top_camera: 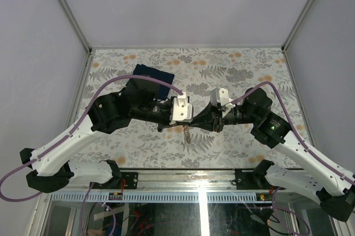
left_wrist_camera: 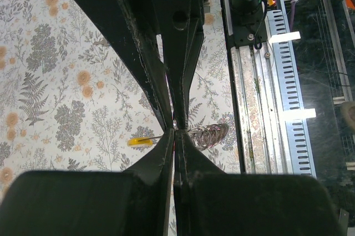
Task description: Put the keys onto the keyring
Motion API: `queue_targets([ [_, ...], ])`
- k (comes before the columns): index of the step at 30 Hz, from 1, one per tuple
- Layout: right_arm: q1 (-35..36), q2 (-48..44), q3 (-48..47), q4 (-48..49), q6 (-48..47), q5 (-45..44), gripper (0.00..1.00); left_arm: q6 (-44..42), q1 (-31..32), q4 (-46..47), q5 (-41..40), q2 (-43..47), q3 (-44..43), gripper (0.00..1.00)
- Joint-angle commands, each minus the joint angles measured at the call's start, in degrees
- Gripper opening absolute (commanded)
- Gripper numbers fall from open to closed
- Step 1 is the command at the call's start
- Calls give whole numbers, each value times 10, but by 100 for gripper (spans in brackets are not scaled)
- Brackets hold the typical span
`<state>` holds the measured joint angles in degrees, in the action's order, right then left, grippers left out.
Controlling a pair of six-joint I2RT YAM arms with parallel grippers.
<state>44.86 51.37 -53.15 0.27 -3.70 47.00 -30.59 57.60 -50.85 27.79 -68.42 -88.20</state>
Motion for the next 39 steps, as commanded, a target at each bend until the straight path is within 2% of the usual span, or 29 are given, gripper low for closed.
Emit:
queue_targets([
  [1,-1,-14,-24,41,-8,-28,17,-3,8,-3,8,0,-12,0],
  [16,0,-19,-21,46,-9,-30,20,-5,9,-3,-2,1,-8,0],
  [18,0,-19,-21,46,-9,-29,18,-6,10,-3,-3,1,-8,0],
  [23,-1,-17,-23,41,-10,-24,1,-6,11,-4,-4,0,-10,0],
  [29,-1,-11,-38,19,-23,-27,0,-1,11,9,-14,7,-9,0],
  [34,-1,-19,-28,48,-4,-18,0,22,11,73,-20,54,36,15],
  [35,0,-24,-21,69,4,-8,0,37,11,111,-25,85,63,19],
  [39,0,-31,-12,97,15,6,0,54,11,151,-17,116,96,24],
])
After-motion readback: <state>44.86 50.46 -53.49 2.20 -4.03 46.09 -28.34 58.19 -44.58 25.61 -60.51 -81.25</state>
